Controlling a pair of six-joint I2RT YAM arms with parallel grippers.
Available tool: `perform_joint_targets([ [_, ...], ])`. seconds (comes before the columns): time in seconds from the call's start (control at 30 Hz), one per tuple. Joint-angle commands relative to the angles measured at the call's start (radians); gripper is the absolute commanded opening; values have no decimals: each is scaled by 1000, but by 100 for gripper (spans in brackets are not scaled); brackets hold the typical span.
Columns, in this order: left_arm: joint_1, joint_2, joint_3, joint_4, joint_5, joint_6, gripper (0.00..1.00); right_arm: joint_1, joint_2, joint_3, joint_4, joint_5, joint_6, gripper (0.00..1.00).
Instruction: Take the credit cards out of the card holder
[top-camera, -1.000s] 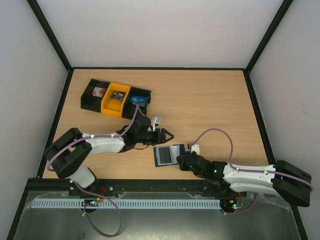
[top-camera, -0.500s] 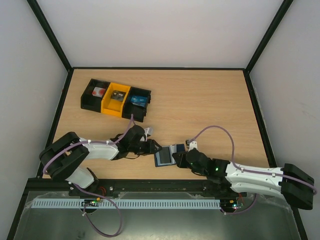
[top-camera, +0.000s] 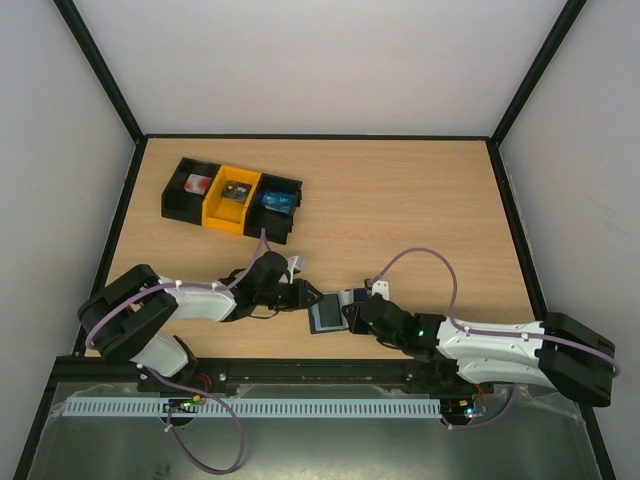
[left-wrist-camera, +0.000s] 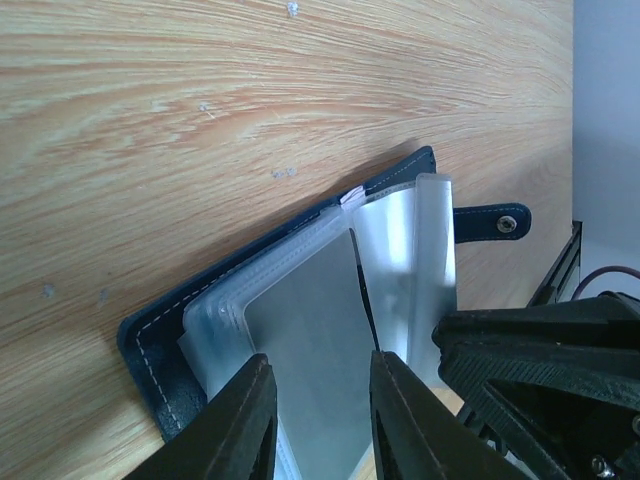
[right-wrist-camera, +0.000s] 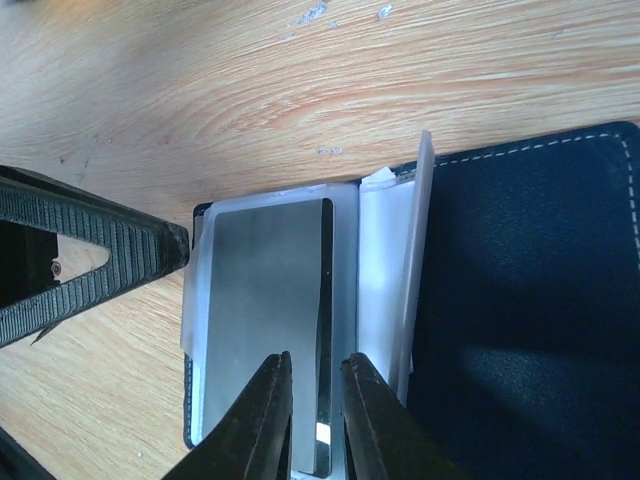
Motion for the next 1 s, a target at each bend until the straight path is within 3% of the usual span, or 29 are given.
perform_joint_targets([
  [0.0,3,-19,-15,21,9,5,28,-30,4,-15,51,5,1,16],
  [0.23,0,-27,-24,48,32,-10,32,-108,74,-55,209,-181,-23,18],
  [0.47,-4,28,-41,107,41,-18,36,-137,98,-90,248,-183,-39,19],
  [0.73,16,99,-19,70,4,21,24,-153,98,-160,352,-213,-41,19],
  [0.97,30,65,46,-77,-82,95,21,-156,167,-159,461,-265,-24,19],
])
